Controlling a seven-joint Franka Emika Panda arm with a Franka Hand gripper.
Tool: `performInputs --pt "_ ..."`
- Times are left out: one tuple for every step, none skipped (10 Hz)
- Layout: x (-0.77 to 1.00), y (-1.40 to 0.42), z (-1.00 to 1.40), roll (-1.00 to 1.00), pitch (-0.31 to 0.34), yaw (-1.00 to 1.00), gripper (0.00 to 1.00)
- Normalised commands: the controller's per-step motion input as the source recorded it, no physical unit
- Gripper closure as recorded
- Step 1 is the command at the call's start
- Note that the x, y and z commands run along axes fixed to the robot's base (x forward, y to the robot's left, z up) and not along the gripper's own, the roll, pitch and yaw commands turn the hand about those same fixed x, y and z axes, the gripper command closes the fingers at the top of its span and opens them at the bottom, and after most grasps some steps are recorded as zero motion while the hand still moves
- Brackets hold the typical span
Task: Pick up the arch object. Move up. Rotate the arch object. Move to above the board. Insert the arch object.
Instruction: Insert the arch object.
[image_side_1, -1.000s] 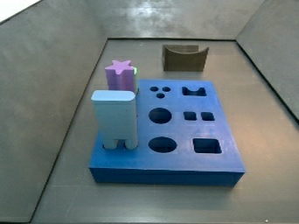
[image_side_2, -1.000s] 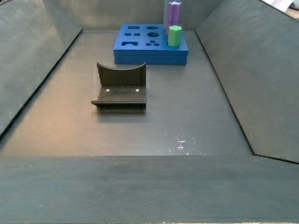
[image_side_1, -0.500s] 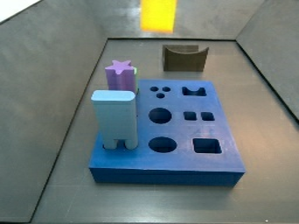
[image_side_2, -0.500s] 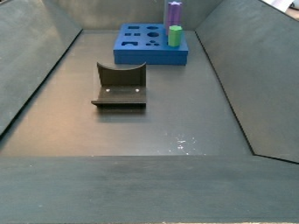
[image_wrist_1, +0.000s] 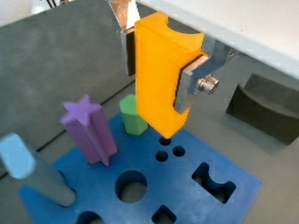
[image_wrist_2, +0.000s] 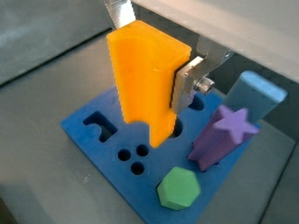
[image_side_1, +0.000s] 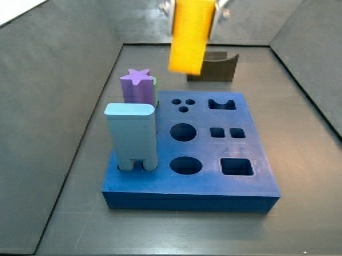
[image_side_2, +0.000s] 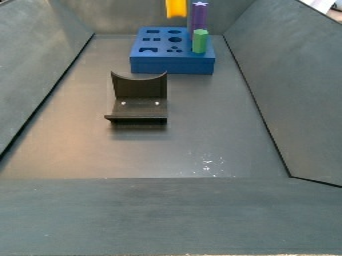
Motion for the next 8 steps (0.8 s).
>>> performInputs --pt "1.0 0.0 -0.55 -0.04 0.0 0.0 1.0" --pt "1.0 0.0 -0.51 -0.11 -0.049 0.0 1.0" --pt "1.0 0.04 -0.43 -0.11 -0.057 0.0 1.0" --pt "1.0 0.07 -0.28 -0.05 -0.053 0.04 1.0" --pt "1.0 0.0 -0.23 0.27 0.094 0.02 1.0" --pt "0.86 0.0 0.0 0.5 0.184 0.04 1.0" --pt "0.93 -0.01 -0.11 0.48 0.2 0.01 1.0" --pt "1.0 -0.22 -0.36 0.16 0.0 -0.01 1.0"
